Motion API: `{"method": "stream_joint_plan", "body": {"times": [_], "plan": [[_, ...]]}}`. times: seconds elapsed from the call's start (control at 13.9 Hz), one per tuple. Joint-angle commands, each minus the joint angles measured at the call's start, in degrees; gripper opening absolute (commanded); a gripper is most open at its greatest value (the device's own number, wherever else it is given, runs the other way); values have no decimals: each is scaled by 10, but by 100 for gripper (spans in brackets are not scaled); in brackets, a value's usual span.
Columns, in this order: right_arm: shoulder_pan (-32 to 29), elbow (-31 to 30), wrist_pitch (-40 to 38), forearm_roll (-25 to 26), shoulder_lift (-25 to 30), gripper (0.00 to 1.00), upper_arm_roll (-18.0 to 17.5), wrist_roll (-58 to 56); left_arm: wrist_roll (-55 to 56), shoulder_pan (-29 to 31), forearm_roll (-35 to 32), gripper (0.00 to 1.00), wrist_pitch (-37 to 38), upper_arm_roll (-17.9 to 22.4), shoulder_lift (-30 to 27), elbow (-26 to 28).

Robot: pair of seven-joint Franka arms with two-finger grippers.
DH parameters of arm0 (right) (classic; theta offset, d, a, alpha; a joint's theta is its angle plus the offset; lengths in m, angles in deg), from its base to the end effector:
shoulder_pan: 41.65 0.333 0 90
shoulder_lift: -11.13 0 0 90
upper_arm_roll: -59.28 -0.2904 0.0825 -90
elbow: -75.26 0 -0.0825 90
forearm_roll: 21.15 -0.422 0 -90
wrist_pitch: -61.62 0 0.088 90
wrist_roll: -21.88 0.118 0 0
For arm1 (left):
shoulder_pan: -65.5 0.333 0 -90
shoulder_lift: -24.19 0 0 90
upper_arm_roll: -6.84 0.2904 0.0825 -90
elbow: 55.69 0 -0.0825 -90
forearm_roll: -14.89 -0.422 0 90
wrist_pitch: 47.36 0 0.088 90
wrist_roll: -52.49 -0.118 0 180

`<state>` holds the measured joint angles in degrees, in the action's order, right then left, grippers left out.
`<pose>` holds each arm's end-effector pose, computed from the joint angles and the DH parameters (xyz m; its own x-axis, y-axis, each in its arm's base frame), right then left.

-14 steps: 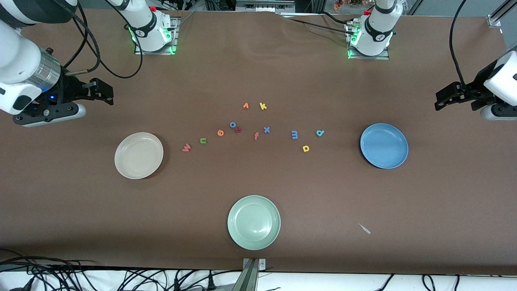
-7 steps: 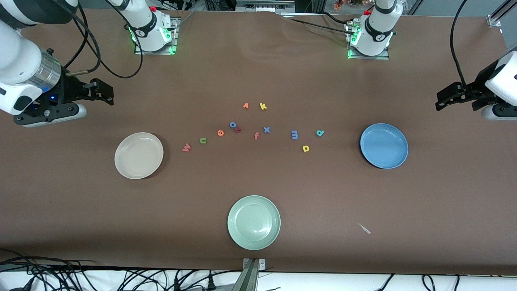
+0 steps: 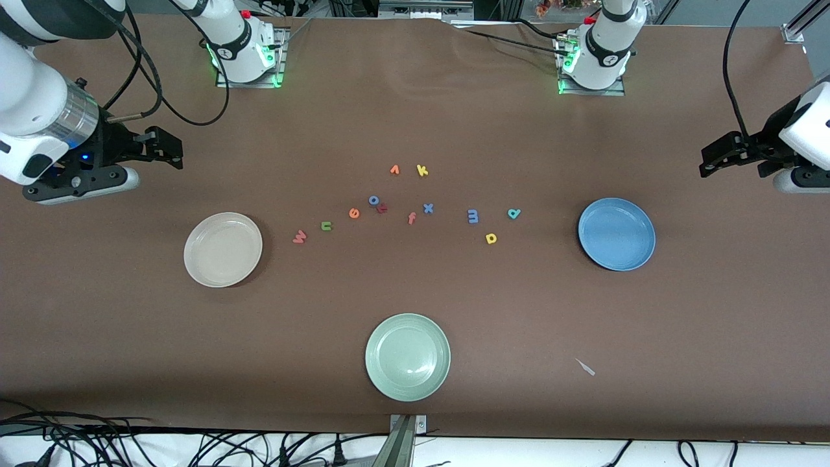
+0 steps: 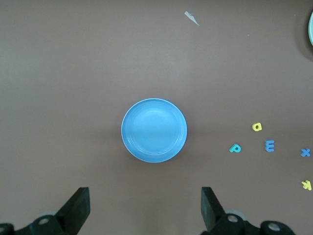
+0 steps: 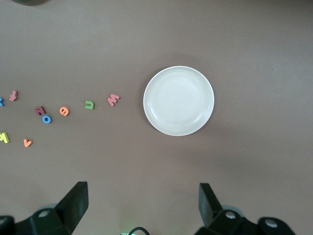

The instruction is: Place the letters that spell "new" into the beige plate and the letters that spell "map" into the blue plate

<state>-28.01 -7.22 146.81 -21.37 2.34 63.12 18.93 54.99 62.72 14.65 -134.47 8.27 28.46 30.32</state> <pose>0.6149 0.1095 0.5540 0.9698 0.2198 -0.1058 0.2211 -0.9753 0.0010 0.6075 -0.0143 0.5742 0.9983 0.0203 -0.0550 0.0199 -0.9998 -0.0085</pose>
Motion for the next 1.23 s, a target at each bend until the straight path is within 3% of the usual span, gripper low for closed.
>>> {"method": "stream_joint_plan", "body": {"times": [0.0, 1.15], "plan": [[-1, -8, 7, -4, 5, 100, -1, -1, -14, 5, 1, 100, 6, -2, -2, -1], [-1, -8, 7, -4, 5, 100, -1, 0, -6, -1, 2, 100, 1, -3, -1, -6]]}}
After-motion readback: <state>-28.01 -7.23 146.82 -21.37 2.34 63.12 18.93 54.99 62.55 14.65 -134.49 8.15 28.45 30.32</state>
